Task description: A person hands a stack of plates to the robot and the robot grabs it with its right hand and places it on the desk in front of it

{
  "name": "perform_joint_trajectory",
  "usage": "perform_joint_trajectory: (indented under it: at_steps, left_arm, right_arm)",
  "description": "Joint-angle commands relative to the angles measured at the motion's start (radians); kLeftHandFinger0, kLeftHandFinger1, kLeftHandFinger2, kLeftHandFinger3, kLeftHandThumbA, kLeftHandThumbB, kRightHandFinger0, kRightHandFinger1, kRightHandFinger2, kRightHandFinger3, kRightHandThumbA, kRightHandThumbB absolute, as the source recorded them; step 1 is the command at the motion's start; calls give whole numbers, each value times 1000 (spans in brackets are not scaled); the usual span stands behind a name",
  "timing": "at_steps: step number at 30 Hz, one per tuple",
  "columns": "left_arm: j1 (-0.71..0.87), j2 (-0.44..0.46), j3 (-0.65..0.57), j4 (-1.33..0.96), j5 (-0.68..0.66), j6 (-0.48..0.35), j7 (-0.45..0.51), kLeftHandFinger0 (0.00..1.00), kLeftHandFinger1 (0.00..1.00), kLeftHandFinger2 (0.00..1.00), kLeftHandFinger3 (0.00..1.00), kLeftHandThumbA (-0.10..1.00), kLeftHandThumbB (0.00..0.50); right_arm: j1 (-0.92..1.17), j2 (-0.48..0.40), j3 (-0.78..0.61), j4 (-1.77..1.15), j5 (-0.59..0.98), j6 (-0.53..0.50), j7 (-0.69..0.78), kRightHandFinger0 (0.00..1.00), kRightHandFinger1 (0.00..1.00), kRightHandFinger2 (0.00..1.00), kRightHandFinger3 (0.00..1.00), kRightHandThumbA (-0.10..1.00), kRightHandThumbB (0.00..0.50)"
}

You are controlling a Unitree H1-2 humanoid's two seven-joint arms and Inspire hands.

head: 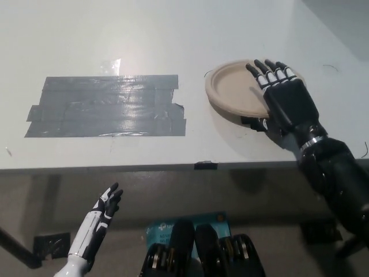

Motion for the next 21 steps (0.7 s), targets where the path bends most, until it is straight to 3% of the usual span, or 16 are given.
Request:
perform_joint_trajectory:
  at_steps: [1,6,9,11,15,17,21]
  left_arm:
    - [-24,15,-2,-16,-11,-41,-24,1000,1000,1000,1000,972,250]
    - [-34,20,-1,-17,-8,-36,-24,1000,1000,1000,1000,964,252]
    - [-42,22,0,-19,-14,-28,-29,1000,1000,1000,1000,968,255]
    - [-45,24,3,-19,-12,-28,-26,1000,1000,1000,1000,968,254]
    - [-42,21,5,-18,-19,-30,-27,1000,1000,1000,1000,961,252]
    - [-45,19,5,-18,-21,-26,-27,1000,1000,1000,1000,951,258]
    - [-47,19,6,-24,-21,-16,-27,1000,1000,1000,1000,947,261]
  right_arm:
    - [-159,-267,-54,-761,680,506,998,1000,1000,1000,1000,782,500]
    - [-221,-363,-38,-903,957,534,1117,1000,1000,1000,1000,744,500]
    - [-240,-417,-32,-956,1230,534,1101,1000,1000,1000,1000,626,500]
    - [-234,-430,-75,-1019,1419,534,1091,1000,1000,1000,1000,728,500]
    - [-207,-439,-127,-1074,1606,534,1035,1000,1000,1000,1000,776,500]
    - [-167,-402,-213,-1070,1677,534,1078,1000,1000,1000,1000,1000,500]
    - [-149,-414,-241,-1050,1868,534,1030,1000,1000,1000,1000,1000,500]
